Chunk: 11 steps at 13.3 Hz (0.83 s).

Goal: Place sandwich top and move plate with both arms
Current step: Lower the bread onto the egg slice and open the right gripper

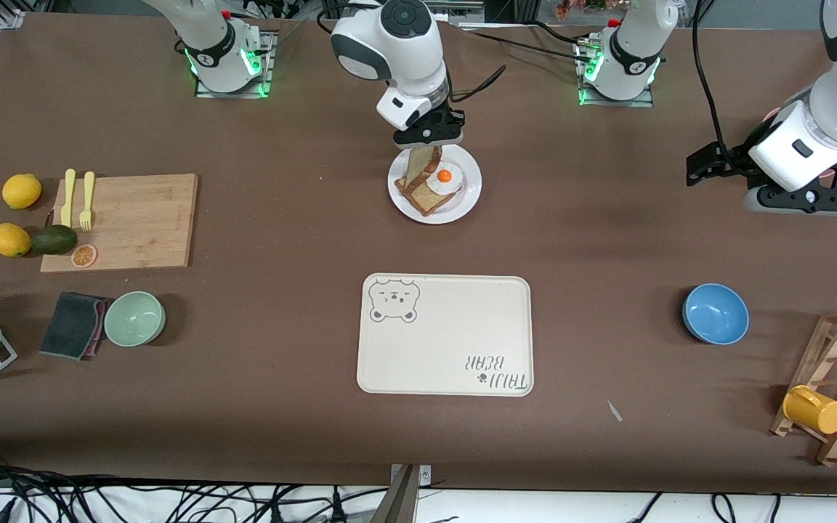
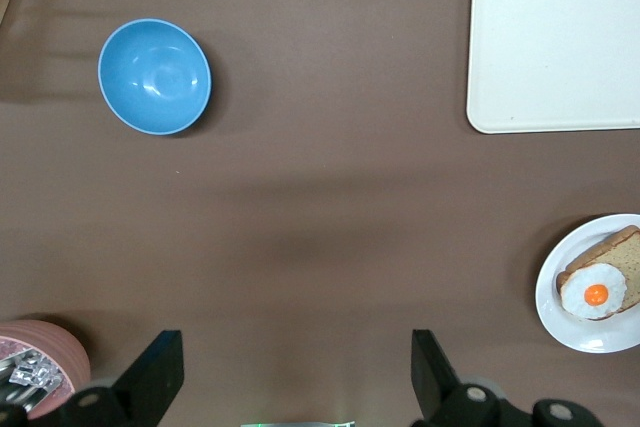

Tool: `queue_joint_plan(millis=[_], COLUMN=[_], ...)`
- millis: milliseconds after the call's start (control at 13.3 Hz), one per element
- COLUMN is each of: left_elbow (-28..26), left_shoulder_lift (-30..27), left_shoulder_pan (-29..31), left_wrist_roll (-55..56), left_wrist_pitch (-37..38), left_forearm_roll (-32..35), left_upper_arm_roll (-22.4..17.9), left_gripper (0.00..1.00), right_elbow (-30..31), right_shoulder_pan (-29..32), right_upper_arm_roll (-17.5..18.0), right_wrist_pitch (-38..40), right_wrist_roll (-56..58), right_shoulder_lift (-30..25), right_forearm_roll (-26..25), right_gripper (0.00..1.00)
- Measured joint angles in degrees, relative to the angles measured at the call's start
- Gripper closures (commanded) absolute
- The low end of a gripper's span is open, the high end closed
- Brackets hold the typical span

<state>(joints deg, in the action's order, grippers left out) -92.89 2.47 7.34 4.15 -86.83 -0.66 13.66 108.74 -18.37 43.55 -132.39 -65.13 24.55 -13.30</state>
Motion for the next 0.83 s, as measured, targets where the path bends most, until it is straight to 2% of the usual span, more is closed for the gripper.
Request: queue_joint_plan(millis=[150, 225, 300, 375, 451, 526, 601, 826], left_elbow=[0.0, 0.0, 0.0, 0.0, 0.0, 0.0, 0.0, 0.5], left_shoulder_lift=[0.0, 0.0, 0.0, 0.1, 0.2, 0.4, 0.5, 0.9], left_shoulder_pan=[0.0, 0.0, 0.1, 0.2, 0.2, 0.3, 0.3, 1.3], left_wrist_roll=[0.0, 0.0, 0.0, 0.0, 0.0, 0.0, 0.0, 0.0], left_wrist_pitch=[0.0, 0.0, 0.0, 0.0, 0.0, 0.0, 0.0, -0.2], left_forearm_roll=[0.0, 0.0, 0.0, 0.0, 0.0, 0.0, 0.0, 0.0], left_upper_arm_roll=[0.0, 0.0, 0.0, 0.0, -0.1, -0.2, -0.4, -0.7], left_gripper=[0.0, 0.0, 0.0, 0.0, 0.0, 0.0, 0.0, 0.0], right_elbow=[0.0, 0.0, 0.0, 0.0, 0.0, -0.2, -0.5, -1.6], right_shoulder_pan=[-0.6, -1.2, -1.8, -2.2, -2.2, -2.2, -2.2, -2.2], right_upper_arm_roll=[-0.1, -0.6, -1.3, -1.8, -2.0, -2.2, -2.4, -3.5], right_wrist_pitch=[0.0, 0.0, 0.0, 0.0, 0.0, 0.0, 0.0, -0.9], right_wrist_roll=[-0.1, -0.3, -0.9, -1.5, -1.7, -1.8, -1.8, -1.6], right_shoulder_lift=[0.4, 0.5, 0.6, 0.7, 0.8, 0.8, 0.8, 0.5], right_forearm_roll=[0.0, 0.0, 0.0, 0.0, 0.0, 0.0, 0.0, 0.0], right_gripper=[1.0, 0.88, 0.71, 0.42, 0.21, 0.11, 0.03, 0.01])
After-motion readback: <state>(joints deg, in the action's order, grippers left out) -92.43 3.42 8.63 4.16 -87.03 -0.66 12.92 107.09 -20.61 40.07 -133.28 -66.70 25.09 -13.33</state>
